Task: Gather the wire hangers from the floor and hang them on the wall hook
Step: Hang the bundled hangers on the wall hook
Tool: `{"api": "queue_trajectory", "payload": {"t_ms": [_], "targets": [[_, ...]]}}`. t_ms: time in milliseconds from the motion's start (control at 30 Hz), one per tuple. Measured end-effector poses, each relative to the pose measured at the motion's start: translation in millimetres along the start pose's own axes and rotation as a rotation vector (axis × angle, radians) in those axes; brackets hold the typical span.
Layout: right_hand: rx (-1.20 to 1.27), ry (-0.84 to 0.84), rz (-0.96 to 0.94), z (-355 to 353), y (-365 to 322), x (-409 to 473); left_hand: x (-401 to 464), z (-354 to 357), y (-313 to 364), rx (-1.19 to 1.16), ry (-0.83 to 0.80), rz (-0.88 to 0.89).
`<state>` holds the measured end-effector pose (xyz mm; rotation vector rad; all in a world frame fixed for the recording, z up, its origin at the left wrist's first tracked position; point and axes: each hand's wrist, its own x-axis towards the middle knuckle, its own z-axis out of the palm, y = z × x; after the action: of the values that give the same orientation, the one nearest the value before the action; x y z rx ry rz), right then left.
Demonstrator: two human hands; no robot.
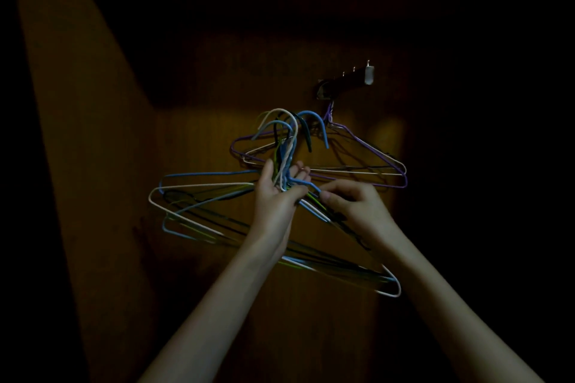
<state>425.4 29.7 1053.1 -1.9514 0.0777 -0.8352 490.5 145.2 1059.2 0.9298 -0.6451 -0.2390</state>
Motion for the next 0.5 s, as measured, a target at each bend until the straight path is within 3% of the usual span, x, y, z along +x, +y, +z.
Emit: {"api": "queue_trajectory", "payload": {"t_ms": [200,367,500], "targets": [[0.056,0.126,-0.017,-17.2,-13.9,-11.3,-17.1,1.6,3.8,-0.014,0.000,0.008],[-0.140,0.176,-0.032,-40.7,-11.1,-22.4,-26.2,5.0,9.2,-0.053,0.025,0.008],[-0.166,0.076,-0.026,-50.2,-12.3,-29.0,-39.5,16.0,9.2,-0.024,-0.024,-0.016]]}}
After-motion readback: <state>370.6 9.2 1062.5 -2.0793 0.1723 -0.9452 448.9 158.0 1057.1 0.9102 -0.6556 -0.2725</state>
